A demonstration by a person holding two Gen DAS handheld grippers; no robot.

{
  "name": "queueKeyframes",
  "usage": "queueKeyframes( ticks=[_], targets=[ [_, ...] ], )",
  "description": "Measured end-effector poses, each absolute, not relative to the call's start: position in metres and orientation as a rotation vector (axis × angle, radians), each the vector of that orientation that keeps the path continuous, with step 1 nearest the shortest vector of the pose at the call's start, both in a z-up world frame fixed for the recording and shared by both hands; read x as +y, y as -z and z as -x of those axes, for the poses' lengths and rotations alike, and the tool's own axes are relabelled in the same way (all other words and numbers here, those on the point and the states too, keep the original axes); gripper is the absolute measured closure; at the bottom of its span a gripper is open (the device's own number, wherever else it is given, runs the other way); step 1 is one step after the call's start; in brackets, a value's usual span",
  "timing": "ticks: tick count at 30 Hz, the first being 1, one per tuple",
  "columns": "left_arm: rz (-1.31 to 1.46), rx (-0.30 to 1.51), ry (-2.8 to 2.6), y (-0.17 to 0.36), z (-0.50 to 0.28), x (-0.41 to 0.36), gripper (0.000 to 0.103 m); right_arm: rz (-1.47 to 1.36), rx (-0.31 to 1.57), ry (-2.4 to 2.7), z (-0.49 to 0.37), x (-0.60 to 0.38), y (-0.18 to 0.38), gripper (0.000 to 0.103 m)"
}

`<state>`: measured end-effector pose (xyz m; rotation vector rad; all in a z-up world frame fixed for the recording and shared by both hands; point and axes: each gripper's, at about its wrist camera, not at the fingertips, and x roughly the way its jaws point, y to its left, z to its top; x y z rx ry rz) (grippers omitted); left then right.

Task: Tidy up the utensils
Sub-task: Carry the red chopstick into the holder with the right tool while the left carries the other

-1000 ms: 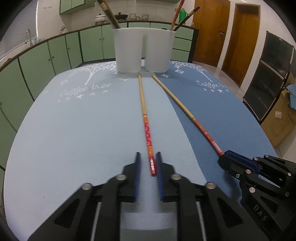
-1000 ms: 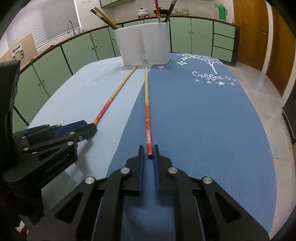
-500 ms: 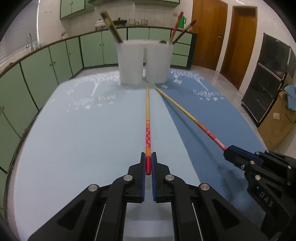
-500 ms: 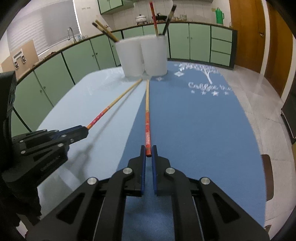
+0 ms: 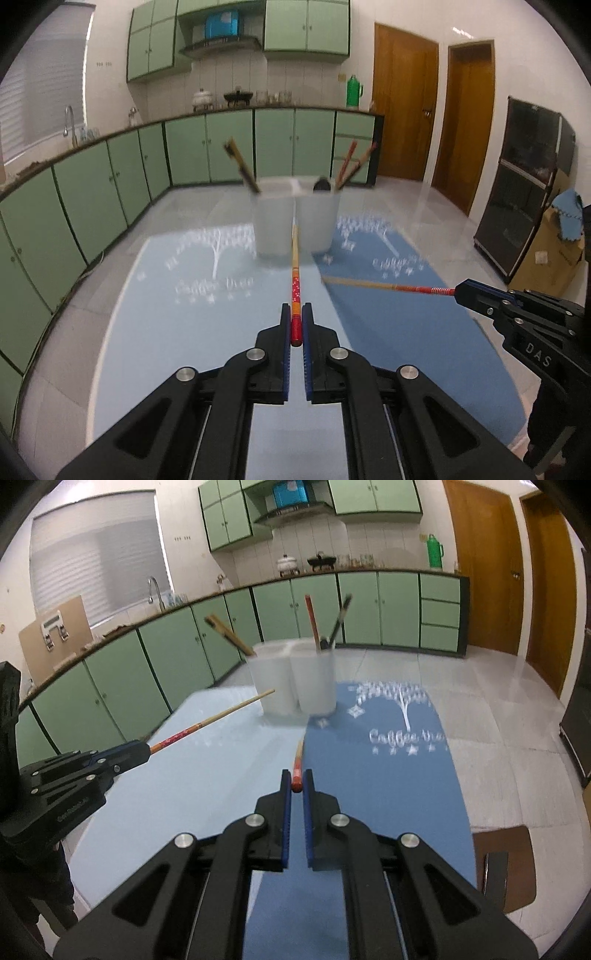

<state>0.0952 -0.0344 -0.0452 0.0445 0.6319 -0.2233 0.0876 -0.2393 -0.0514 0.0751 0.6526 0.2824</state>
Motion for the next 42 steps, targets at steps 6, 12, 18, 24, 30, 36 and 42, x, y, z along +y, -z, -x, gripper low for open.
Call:
queueKeyframes(
  ticks=[6,12,18,24,30,36,42],
  targets=[
    [-0.041,0.591,0.262,0.016,-0.102,-0.032,0.097,-0.091,0.596,-0.31,-0.096,-0.241,0.014,0.098],
    [-0.027,0.617,0.27,0.022,-0.106,-0.028,0.097,-0.083,0.575,-0.31,-0.102,-0.241,-0.004,0.098],
    [-0.032,0.637,0.274,0.026,-0.104,-0.024,0.097,-0.093,0.575,-0.3,-0.099,-0.243,-0.002,0.098],
    [-0.042,0.652,0.271,0.03,-0.106,-0.022,0.097,-0.099,0.564,-0.3,-0.1,-0.24,-0.005,0.098],
    [-0.045,0.605,0.273,0.012,-0.106,-0.018,0.097,-0.091,0.552,-0.304,-0.103,-0.238,-0.011,0.098],
    [-0.088,0.547,0.29,-0.014,-0.12,-0.025,0.098,-0.082,0.515,-0.324,-0.118,-0.235,-0.034,0.098],
    [-0.106,0.53,0.318,-0.03,-0.144,-0.032,0.098,-0.07,0.48,-0.342,-0.144,-0.232,-0.062,0.098]
  ],
)
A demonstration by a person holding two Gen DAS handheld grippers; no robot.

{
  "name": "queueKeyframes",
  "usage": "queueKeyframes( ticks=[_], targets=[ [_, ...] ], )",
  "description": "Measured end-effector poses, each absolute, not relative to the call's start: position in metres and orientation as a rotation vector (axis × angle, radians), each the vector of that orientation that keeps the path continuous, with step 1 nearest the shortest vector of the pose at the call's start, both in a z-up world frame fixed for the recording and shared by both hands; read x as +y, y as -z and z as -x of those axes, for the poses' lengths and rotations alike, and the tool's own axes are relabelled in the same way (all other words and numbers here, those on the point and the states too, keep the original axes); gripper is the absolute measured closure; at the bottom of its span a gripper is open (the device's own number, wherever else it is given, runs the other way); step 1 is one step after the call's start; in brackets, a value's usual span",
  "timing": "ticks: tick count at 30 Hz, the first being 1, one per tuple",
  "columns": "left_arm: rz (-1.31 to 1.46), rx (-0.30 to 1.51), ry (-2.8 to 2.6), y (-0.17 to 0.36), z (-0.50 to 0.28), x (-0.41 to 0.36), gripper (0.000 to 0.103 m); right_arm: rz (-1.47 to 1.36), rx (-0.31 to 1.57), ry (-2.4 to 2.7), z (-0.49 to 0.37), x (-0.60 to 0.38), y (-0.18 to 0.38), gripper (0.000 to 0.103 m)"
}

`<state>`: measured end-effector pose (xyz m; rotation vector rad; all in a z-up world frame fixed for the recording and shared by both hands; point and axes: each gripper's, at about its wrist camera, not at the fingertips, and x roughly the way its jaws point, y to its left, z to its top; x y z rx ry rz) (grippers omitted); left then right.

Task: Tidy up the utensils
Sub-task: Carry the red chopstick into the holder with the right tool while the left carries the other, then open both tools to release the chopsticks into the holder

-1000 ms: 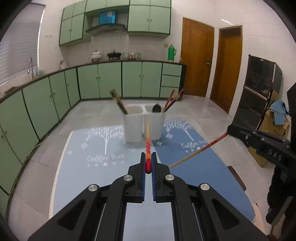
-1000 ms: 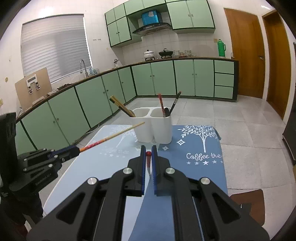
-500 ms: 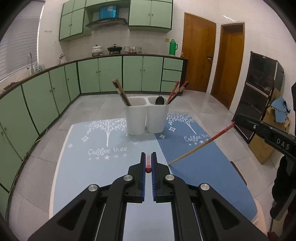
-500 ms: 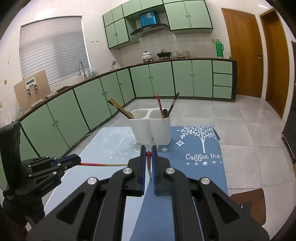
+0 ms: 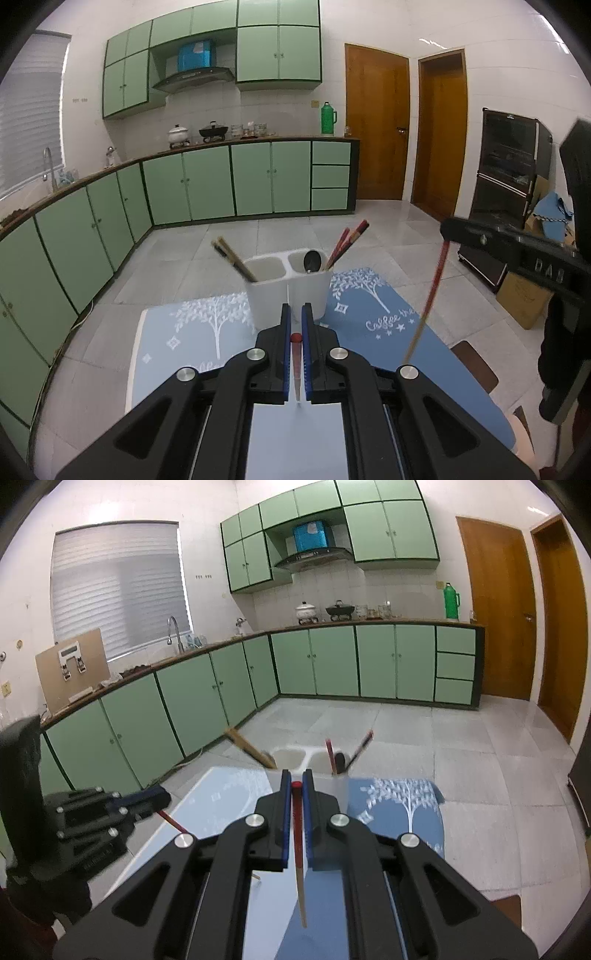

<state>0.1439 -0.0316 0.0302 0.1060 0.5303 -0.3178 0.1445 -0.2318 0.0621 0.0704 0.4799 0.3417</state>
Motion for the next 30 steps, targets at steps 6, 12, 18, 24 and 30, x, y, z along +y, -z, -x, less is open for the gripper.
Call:
queueKeyframes(
  ticks=[6,12,18,24,30],
  targets=[
    [-0.104,0.495,0.331,-0.049,-0.16,-0.036,0.098,-0.085,0.442,-0.358,-0.173,-0.232,-0.089,0.098],
    [-0.087,0.416,0.32,-0.083,-0.179,-0.036,0.098,-0.101,0.403,-0.365,-0.209,-0.234,-0.118,0.098],
    [-0.064,0.326,0.314,-0.122,-0.206,-0.036,0.098,-0.126,0.346,-0.362,-0.251,-0.233,-0.149,0.098],
    [-0.054,0.314,0.291,-0.123,-0.251,-0.04,0.098,-0.106,0.299,-0.337,-0.292,-0.227,-0.158,0.098],
    [-0.033,0.351,0.274,-0.09,-0.295,-0.044,0.098,-0.059,0.345,-0.301,-0.333,-0.219,-0.127,0.098]
  ],
)
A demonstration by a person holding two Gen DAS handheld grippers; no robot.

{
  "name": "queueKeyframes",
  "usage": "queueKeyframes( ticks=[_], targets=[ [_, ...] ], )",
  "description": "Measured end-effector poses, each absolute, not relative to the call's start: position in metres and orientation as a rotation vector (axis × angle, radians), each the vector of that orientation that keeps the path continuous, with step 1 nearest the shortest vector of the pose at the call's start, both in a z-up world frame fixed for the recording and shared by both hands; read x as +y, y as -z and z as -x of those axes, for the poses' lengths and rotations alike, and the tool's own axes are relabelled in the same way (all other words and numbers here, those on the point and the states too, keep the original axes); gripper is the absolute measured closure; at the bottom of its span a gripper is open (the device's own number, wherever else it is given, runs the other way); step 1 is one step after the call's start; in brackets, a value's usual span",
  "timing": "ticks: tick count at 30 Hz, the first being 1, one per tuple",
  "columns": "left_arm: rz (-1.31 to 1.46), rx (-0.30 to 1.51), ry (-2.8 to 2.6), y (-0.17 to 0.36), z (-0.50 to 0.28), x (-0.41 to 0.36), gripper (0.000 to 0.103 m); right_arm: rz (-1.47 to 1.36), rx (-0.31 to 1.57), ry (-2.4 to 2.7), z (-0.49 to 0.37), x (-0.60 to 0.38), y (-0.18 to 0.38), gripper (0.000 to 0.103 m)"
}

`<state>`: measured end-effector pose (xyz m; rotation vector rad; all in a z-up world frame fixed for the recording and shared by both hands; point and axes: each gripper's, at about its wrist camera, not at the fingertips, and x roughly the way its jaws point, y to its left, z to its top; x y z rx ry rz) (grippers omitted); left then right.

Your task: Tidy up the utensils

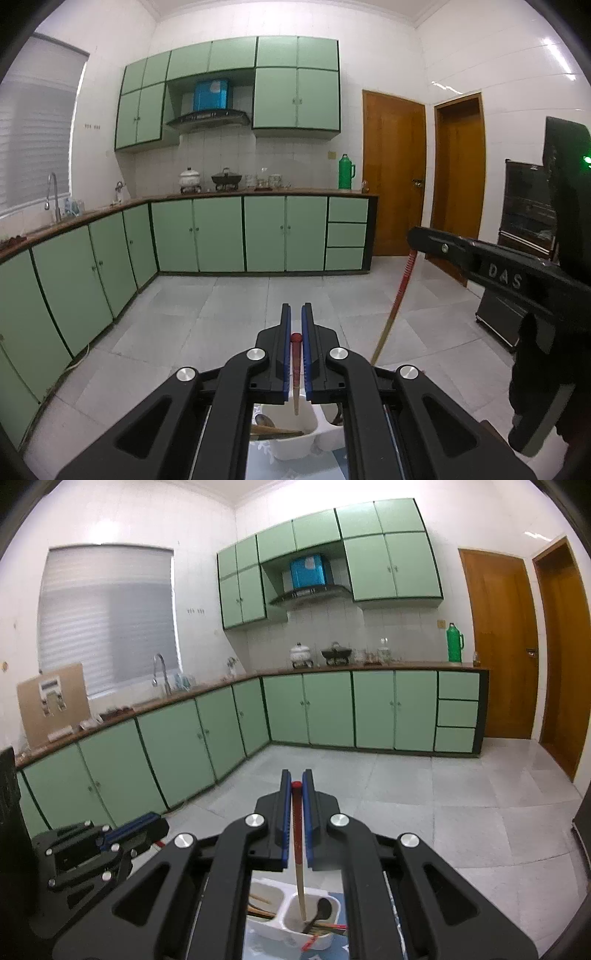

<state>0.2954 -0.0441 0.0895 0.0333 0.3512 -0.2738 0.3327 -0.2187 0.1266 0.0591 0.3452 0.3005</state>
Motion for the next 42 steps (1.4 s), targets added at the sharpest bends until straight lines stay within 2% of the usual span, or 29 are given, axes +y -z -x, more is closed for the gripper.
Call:
queueKeyframes(
  ticks=[11,14,16,20,26,32,36,42],
  targets=[
    [-0.012,0.466,0.273,-0.029,-0.333,-0.043,0.097,-0.078,0.469,-0.291,-0.365,-0.215,-0.062,0.097],
    [-0.003,0.484,0.278,-0.025,-0.331,-0.041,0.092,-0.078,0.48,-0.279,-0.36,-0.216,-0.054,0.086],
    [-0.001,0.48,0.276,-0.028,-0.329,-0.039,0.087,-0.089,0.471,-0.267,-0.355,-0.221,-0.056,0.073],
    [0.013,0.464,0.266,-0.038,-0.315,-0.032,0.078,-0.114,0.452,-0.252,-0.342,-0.232,-0.063,0.068],
    [0.012,0.426,0.237,-0.048,-0.272,-0.026,0.063,-0.14,0.418,-0.244,-0.303,-0.25,-0.075,0.054],
    [0.022,0.413,0.208,-0.048,-0.219,-0.021,0.051,-0.136,0.402,-0.243,-0.243,-0.26,-0.073,0.034],
    [0.019,0.422,0.195,-0.045,-0.191,-0.022,0.042,-0.137,0.419,-0.242,-0.205,-0.265,-0.065,0.016],
    [0.014,0.431,0.174,-0.041,-0.154,-0.019,0.027,-0.124,0.456,-0.248,-0.16,-0.261,-0.053,0.01]
  ],
)
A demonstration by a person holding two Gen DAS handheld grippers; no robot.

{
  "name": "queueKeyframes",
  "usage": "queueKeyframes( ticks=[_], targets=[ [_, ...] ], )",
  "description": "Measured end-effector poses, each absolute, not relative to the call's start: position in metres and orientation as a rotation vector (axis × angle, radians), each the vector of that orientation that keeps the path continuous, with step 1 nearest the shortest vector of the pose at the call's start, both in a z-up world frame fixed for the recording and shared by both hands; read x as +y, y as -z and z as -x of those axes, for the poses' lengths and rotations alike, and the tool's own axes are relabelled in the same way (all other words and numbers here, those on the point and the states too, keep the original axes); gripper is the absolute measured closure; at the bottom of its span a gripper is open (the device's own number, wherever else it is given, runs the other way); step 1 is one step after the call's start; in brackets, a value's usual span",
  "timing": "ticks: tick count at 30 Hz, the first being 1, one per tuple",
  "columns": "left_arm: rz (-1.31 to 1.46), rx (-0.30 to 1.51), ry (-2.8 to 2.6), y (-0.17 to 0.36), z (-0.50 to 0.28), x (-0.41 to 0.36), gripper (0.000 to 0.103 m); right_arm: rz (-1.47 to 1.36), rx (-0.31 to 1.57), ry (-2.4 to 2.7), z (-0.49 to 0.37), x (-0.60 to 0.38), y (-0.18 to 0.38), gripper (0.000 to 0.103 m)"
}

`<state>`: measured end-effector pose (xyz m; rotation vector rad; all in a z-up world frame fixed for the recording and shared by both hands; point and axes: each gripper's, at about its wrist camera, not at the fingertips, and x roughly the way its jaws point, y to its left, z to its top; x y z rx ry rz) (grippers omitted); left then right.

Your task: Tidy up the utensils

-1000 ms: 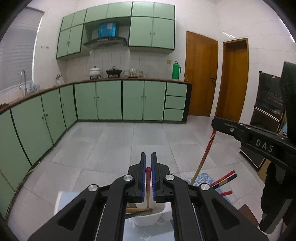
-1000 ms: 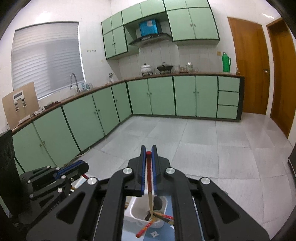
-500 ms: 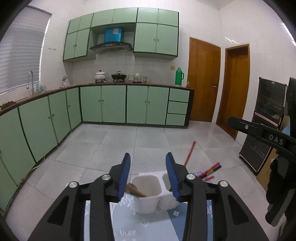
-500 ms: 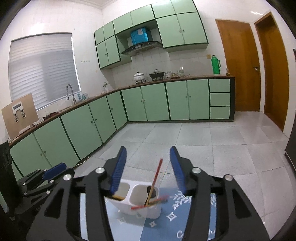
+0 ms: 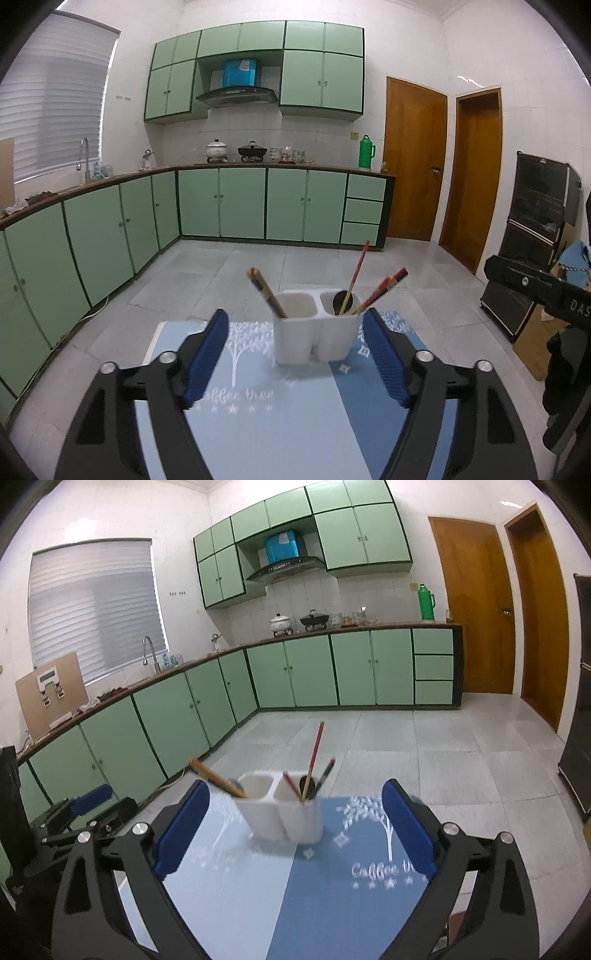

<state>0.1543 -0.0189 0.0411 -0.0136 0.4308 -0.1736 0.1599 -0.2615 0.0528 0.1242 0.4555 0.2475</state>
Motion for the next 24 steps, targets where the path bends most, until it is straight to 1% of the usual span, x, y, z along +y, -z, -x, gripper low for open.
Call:
queueKeyframes(
  ticks=[4,8,10,13,17,24],
  targets=[
    [0.014,0.437,0.163,-0.043,-0.138,-0.016,0.022,-0.111,0.461,-0.25,-0.14,-0.258,-0.052,0.008],
    [-0.008,0.436,0.157,-0.045,-0.12,-0.017,0.014,-0.08,0.467,-0.252,-0.118,-0.252,-0.052,0.007],
    [-0.004,0.436,0.162,-0.042,-0.109,-0.018,0.013,-0.067,0.468,-0.255,-0.108,-0.248,-0.052,0.006],
    [-0.006,0.435,0.158,-0.041,-0.097,-0.019,0.008,-0.06,0.469,-0.26,-0.095,-0.246,-0.051,0.006],
    [-0.019,0.432,0.149,-0.042,-0.085,-0.02,0.006,-0.051,0.473,-0.264,-0.079,-0.241,-0.051,0.006],
    [-0.023,0.425,0.148,-0.044,-0.064,-0.021,0.006,-0.063,0.492,-0.274,-0.066,-0.237,-0.052,0.006]
  ],
)
